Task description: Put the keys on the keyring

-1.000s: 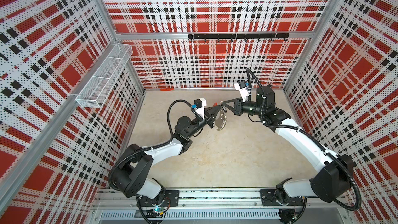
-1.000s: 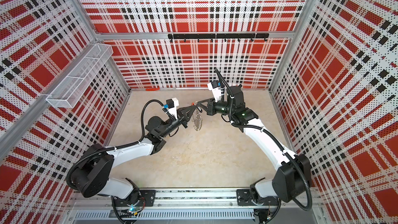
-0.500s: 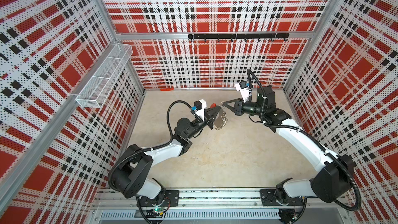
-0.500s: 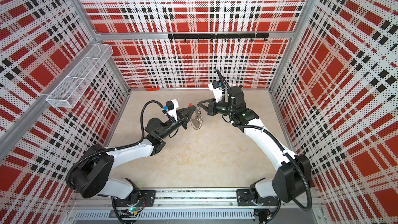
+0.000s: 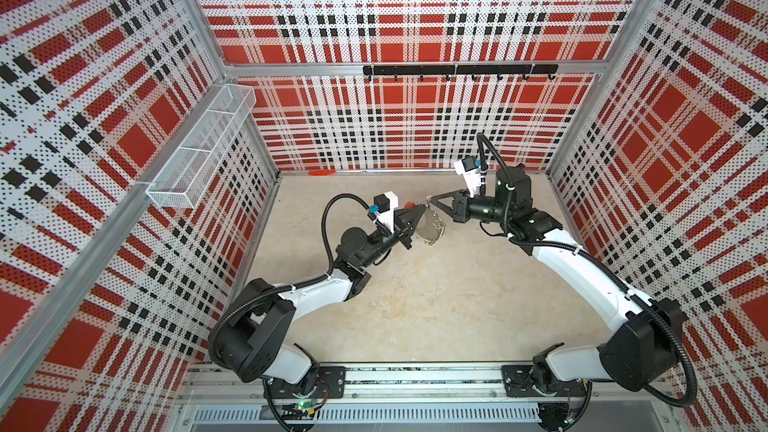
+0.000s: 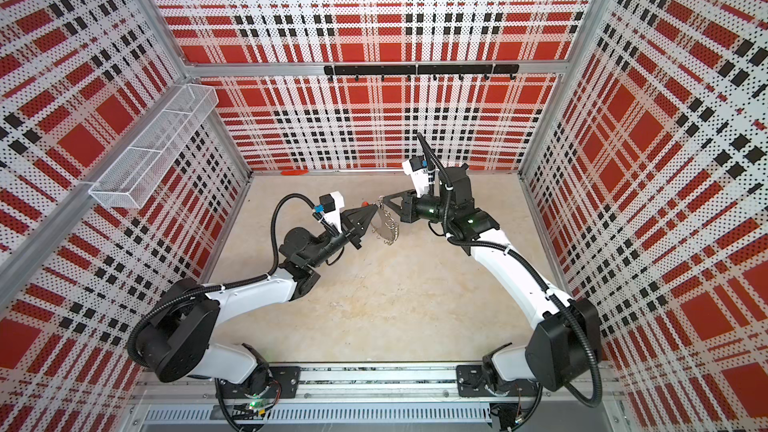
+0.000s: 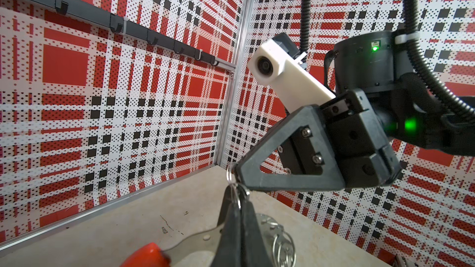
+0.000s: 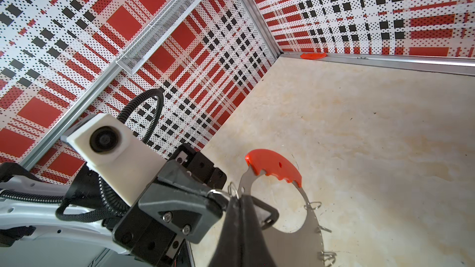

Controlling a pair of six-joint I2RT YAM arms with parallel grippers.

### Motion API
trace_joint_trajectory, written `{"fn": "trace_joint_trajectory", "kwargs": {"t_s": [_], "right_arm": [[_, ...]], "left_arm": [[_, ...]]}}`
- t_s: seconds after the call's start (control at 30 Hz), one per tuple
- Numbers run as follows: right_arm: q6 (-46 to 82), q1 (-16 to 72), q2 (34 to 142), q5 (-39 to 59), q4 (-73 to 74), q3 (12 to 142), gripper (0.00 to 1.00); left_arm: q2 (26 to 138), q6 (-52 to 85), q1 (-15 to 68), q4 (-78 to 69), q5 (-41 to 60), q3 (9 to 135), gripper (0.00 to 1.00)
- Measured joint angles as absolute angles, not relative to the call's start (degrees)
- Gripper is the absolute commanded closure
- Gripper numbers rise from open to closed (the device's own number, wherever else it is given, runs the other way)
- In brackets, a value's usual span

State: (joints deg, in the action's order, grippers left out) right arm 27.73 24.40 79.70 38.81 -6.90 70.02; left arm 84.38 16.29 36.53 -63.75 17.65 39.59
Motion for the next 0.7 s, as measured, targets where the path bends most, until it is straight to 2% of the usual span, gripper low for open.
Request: {"fn": "trace_joint_trajectory", "kwargs": {"t_s": [0.1, 0.2, 0.5, 0.7], "right_arm": [[26.9, 24.3, 79.5, 37.2, -8.0, 69.2, 0.59], [25.9, 24.2, 79.2, 34.9, -10.0, 68.4, 0.53], [24.0, 23.6, 72.9, 31.1, -10.5, 68.3, 0.49], [24.9, 22.5, 71.8, 35.0, -5.1, 67.5, 0.5]], "left_arm": [[84.3, 16.5, 36.8, -65.9, 18.2, 39.5, 1.0], [83.7, 17.0, 37.4, -68.7, 19.3, 39.5, 1.0], [83.7, 21.3, 37.2, -72.0, 21.4, 39.5, 1.0], [85.2, 28.4, 35.0, -73.7, 24.4, 41.3, 1.0]]}}
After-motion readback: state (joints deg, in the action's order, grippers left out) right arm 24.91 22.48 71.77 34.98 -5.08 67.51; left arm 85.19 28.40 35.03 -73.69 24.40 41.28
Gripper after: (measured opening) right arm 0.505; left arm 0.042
